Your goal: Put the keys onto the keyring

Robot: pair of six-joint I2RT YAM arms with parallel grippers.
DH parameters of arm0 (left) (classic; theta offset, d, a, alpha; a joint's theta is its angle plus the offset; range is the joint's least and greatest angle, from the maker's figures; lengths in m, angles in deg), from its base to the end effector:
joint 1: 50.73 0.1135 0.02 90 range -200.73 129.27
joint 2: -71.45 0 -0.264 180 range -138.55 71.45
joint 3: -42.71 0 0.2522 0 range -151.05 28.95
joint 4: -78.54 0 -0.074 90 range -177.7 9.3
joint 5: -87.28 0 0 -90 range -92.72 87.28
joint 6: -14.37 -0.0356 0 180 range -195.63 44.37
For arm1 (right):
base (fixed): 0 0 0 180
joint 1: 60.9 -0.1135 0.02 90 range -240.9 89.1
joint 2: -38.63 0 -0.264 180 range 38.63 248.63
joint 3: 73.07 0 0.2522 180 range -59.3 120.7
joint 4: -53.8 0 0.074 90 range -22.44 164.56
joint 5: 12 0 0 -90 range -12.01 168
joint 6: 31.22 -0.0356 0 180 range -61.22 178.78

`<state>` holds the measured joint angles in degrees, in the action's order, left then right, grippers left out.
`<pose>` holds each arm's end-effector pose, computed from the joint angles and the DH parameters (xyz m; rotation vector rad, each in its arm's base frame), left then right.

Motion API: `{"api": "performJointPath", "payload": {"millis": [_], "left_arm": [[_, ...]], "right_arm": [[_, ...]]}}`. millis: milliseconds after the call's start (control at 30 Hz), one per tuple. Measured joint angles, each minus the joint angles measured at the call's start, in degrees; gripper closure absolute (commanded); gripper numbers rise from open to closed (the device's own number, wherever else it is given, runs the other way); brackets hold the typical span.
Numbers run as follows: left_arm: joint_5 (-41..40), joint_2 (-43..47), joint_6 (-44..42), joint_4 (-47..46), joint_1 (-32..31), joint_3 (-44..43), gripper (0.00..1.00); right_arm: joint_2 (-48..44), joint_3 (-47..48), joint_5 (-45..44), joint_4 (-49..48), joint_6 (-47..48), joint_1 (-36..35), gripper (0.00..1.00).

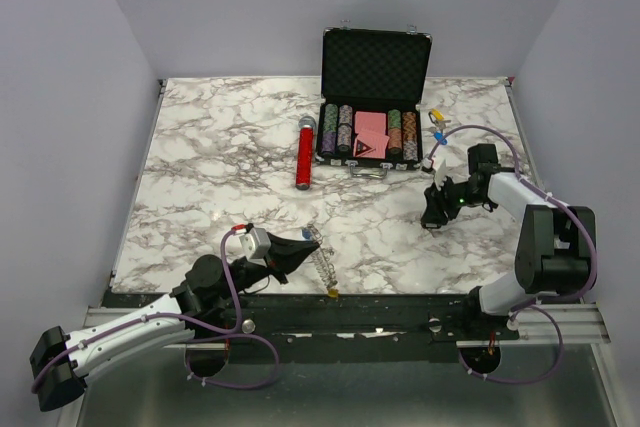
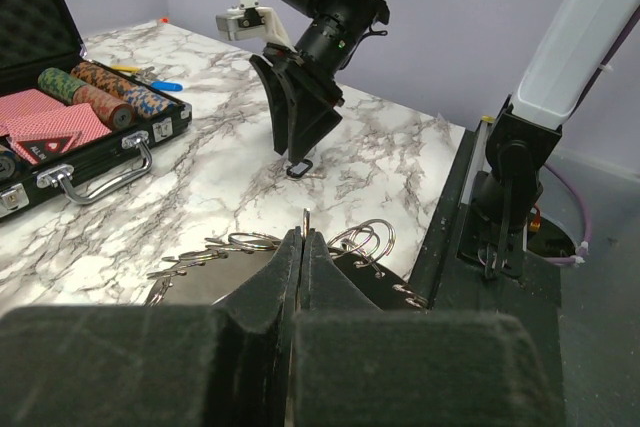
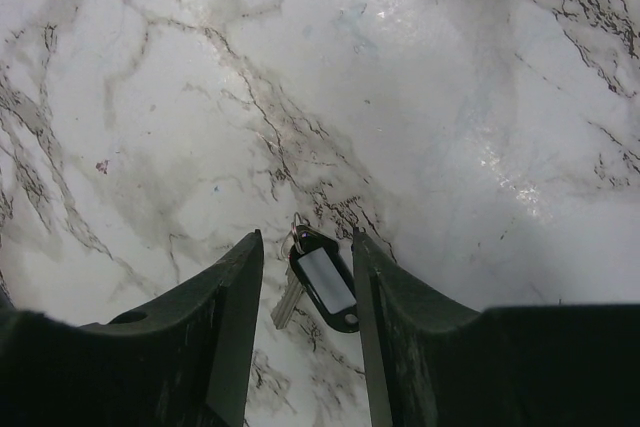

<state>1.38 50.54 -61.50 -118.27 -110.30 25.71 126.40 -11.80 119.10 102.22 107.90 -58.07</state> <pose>0.0645 -0.1149 0.2150 0.6144 1.3003 -1.1224 0.2625 0.0105 0.1674 -1.1014 2.2597 0.7006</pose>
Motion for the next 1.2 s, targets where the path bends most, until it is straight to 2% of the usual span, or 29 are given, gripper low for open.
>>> {"api": "performJointPath", "payload": {"millis": [633, 1200], "left_arm": [[0.00, 0.00, 0.02, 0.02, 0.00, 0.00, 1.00], [-0.02, 0.37, 0.04, 0.02, 0.00, 0.00, 1.00]], "right_arm": [[1.51, 0.00, -1.53, 0.94, 1.57, -2.03, 0.57], [1.75, 0.00, -3.04, 0.90, 1.49, -2.51, 0.64]]}}
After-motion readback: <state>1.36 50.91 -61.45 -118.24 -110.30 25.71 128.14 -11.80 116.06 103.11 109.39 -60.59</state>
